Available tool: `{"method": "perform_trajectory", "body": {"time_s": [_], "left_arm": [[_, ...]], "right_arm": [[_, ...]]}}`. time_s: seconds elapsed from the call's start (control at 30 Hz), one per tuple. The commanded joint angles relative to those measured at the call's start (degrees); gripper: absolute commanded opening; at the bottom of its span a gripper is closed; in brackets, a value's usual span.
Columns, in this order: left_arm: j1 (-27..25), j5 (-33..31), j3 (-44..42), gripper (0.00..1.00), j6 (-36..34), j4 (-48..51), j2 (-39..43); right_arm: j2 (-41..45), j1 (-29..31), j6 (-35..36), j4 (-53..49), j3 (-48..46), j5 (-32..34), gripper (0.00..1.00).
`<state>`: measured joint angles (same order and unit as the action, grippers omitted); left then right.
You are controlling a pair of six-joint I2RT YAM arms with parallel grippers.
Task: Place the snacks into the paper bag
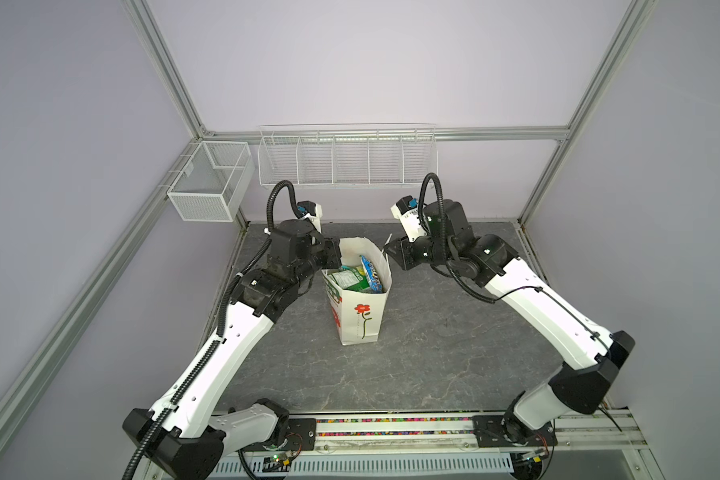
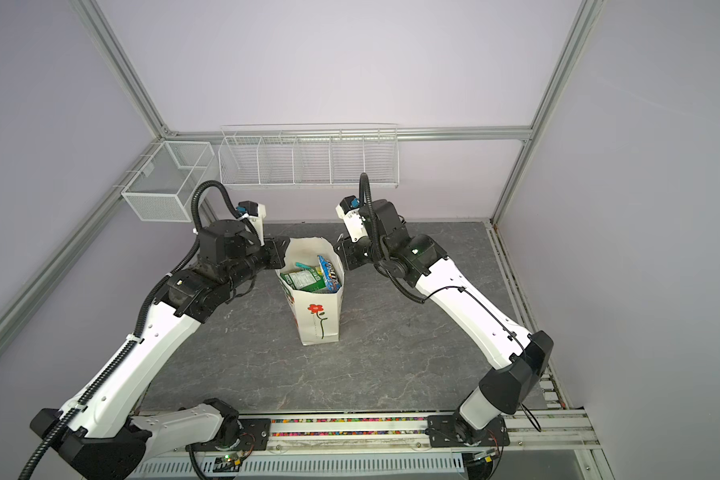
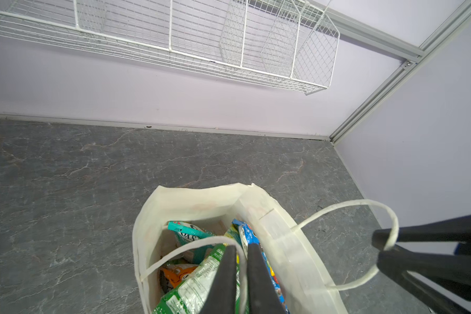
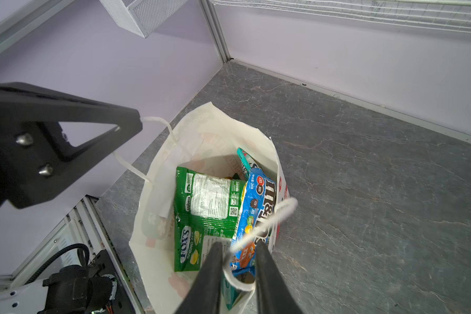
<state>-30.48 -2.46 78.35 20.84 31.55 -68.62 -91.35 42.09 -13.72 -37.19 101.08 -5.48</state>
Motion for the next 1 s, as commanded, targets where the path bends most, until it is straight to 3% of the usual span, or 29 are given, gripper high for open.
{"method": "perform_trajectory", "body": {"time_s": [0.0, 0.47, 0.97], "left_arm": [[0.22, 2.63, 1.25, 0.11, 0.70, -0.94, -0.12], [-0.14, 9.21, 3.96, 0.11, 0.93, -2.98, -4.36], [-6.25, 7.97, 14.74, 0.10, 0.72, -2.58, -14.10]], "right_arm": [[-0.39, -0.32, -0.86, 2.07, -0.09, -1.31, 0.07], [8.81, -2.78, 0.02, 3.16, -4.64, 9.49, 0.07], [18.58, -8.14, 0.45, 3.46, -12.81, 15.39, 0.07]]}}
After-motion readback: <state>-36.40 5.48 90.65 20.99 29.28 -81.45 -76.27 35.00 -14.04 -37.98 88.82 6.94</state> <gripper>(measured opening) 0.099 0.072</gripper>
